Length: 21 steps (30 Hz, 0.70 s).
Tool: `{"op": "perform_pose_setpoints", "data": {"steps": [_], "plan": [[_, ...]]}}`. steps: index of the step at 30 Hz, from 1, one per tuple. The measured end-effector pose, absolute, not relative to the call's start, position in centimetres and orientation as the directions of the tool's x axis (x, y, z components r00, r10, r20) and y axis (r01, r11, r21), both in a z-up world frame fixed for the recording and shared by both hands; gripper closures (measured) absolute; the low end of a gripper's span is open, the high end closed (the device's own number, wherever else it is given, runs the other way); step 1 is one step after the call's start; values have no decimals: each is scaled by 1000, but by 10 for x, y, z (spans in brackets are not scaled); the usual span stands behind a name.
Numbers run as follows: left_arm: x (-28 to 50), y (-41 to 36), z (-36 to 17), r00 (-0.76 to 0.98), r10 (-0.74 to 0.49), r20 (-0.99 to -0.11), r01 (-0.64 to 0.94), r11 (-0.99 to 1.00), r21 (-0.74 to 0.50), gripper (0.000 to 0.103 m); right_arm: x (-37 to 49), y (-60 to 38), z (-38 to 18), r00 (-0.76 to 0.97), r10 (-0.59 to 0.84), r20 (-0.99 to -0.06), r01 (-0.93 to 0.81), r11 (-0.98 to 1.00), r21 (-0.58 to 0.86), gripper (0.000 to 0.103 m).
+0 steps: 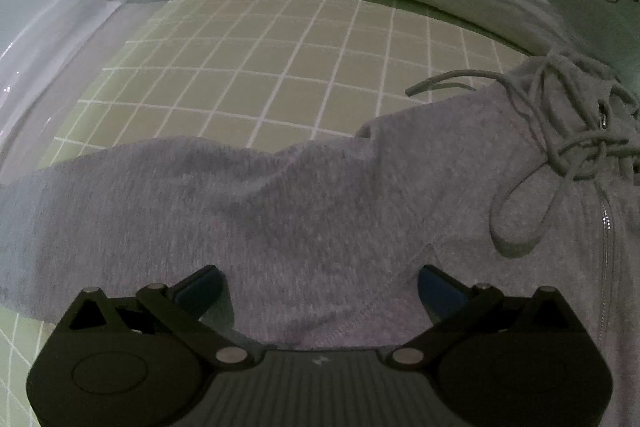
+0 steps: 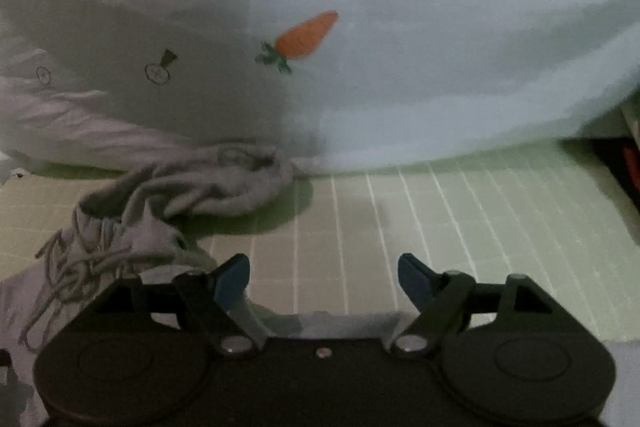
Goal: Fold clothes
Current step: 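Grasp the hood drawstring area with the right gripper and straighten it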
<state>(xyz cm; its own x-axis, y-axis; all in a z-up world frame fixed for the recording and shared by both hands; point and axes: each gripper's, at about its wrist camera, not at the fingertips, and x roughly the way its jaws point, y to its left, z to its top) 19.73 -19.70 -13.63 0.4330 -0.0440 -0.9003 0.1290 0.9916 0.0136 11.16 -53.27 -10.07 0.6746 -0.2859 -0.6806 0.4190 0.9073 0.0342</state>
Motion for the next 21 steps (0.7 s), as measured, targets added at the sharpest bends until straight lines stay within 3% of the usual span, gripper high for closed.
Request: {"op": "perform_pose_setpoints", "data": {"steps": [10,15,17,18,19,20,21], "plan": [[214,-201,-134,411,-40,-911,125,992,13,0,185,-516,-97,731,-57,-679,303,920,249,21],[212,-202,-135,424,-45,-905,137,991,15,0,228,-508,-118,687,45,-725,277,906,320,23],[211,-202,-135,432,-47,-901,138,990,14,0,241,-509,-124,660,84,-747,270,901,341,30],[211,-202,-135,435,-47,-899,137,990,14,0,245,-511,-127,643,119,-756,256,898,359,49],[211,-202,-135,437,-47,-898,137,991,14,0,249,-513,-129,625,160,-764,233,896,378,81],[211,-202,-136,439,-47,-897,136,991,14,0,255,-514,-130,607,192,-771,207,898,387,99],[211,-202,-136,441,-48,-896,136,991,14,0,258,-514,-128,604,192,-774,178,914,366,99]]}}
